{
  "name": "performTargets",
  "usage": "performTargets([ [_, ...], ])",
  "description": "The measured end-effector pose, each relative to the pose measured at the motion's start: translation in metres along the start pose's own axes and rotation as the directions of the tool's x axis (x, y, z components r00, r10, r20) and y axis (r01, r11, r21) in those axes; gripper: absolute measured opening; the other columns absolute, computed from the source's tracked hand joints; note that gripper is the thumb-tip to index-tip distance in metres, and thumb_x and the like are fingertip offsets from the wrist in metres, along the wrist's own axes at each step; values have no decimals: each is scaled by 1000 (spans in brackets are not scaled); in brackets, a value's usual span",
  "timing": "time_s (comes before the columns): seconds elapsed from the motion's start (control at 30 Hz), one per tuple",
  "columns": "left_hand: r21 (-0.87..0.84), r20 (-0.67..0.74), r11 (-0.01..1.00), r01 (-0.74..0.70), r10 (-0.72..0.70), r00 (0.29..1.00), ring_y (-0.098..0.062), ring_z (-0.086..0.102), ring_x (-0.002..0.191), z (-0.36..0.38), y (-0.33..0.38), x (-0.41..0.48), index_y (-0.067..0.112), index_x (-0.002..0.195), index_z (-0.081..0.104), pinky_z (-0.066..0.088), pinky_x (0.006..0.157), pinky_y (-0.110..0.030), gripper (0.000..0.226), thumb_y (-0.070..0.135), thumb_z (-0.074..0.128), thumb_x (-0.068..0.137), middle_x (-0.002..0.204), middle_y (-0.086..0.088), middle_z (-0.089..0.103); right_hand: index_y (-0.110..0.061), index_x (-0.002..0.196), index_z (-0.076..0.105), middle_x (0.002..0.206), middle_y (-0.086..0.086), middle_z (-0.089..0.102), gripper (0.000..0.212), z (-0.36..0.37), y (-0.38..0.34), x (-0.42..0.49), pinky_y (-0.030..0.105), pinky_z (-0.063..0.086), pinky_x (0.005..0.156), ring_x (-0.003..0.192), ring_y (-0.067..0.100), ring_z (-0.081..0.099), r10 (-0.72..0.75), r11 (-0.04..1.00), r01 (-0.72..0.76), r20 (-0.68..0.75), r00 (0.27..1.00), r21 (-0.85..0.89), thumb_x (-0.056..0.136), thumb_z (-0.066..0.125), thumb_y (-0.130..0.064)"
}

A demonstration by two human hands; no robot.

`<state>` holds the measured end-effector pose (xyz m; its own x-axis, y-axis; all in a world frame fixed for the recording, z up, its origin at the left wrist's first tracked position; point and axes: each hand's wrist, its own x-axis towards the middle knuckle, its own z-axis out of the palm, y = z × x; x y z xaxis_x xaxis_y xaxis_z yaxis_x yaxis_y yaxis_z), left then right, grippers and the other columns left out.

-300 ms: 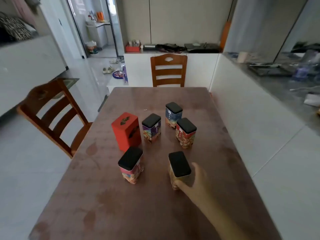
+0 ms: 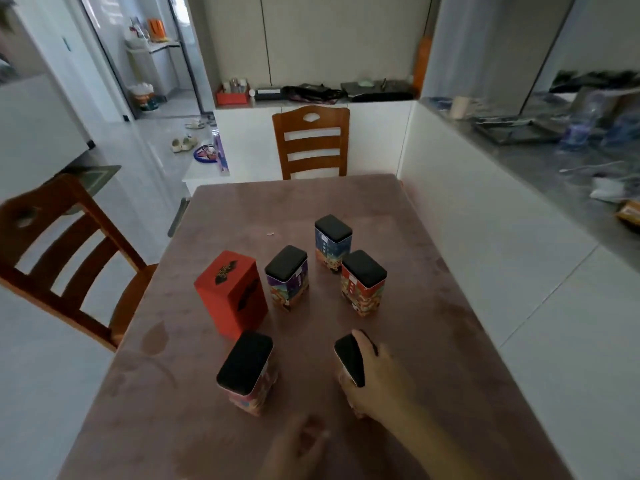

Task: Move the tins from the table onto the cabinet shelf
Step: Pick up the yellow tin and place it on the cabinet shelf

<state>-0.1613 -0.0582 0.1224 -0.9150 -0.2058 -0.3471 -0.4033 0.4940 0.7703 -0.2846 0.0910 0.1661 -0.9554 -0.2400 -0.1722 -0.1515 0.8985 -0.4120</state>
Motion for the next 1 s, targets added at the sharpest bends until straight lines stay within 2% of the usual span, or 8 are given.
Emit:
performTargets([
  [0.1,-33,-10,994,-108,107,994,-3,56,97,-21,47,46,24,122,48,49,83,-21,58,36,75,72,115,11,54,-39,133,20,123,-9,46,82,-34,23,-9,26,51,86,116,18,49,-38,939,34,5,999,343,70,73,-40],
  [0.17,-22,147,981,-193,194,970,-8,47,117,-17,82,60,23,134,37,45,98,-29,85,41,82,63,130,10,43,-40,128,30,116,-21,44,73,-70,41,-27,7,45,82,119,14,49,-97,893,123,-82,992,433,70,75,-36],
  [0.27,-106,399,921,-375,385,832,-15,50,126,11,136,52,32,136,38,44,105,-46,95,35,88,55,137,4,52,-41,125,39,124,-24,51,66,-120,72,-71,3,41,81,118,5,51,-151,856,213,-166,974,471,71,77,-35],
  [0.37,-172,592,890,-423,436,677,0,63,107,47,180,0,60,113,46,56,89,-35,79,48,88,47,116,22,66,-59,115,44,118,-42,51,65,-149,114,-143,1,41,82,110,-15,49,-90,759,144,-117,989,635,71,80,-27],
  [0.47,-248,763,870,-426,446,468,10,64,96,108,202,-78,49,103,62,52,78,-9,53,42,84,55,100,30,70,-47,107,61,101,-19,67,40,-164,166,-238,14,50,71,91,0,65,126,642,50,-170,977,765,71,75,-37],
  [0.6,-155,753,849,-506,433,496,-11,63,107,209,232,-172,30,115,53,51,93,-30,60,47,74,62,113,8,68,-33,102,68,94,-2,74,29,-184,240,-361,23,55,73,88,14,69,383,637,-13,-302,873,771,75,61,-39],
  [0.77,-351,815,844,-405,489,312,-6,70,94,315,294,-258,32,107,57,55,74,-20,66,58,81,52,103,12,74,-30,105,68,102,-7,72,30,-231,321,-477,15,51,73,93,5,67,514,666,-32,-428,743,745,78,60,-39],
  [1.0,-432,675,589,-683,713,189,15,63,80,444,430,-323,46,92,51,47,61,-8,59,70,73,42,85,25,68,-25,118,53,95,-12,58,35,-305,421,-574,19,56,63,72,-9,62,661,678,22,-622,419,735,85,53,-37],
])
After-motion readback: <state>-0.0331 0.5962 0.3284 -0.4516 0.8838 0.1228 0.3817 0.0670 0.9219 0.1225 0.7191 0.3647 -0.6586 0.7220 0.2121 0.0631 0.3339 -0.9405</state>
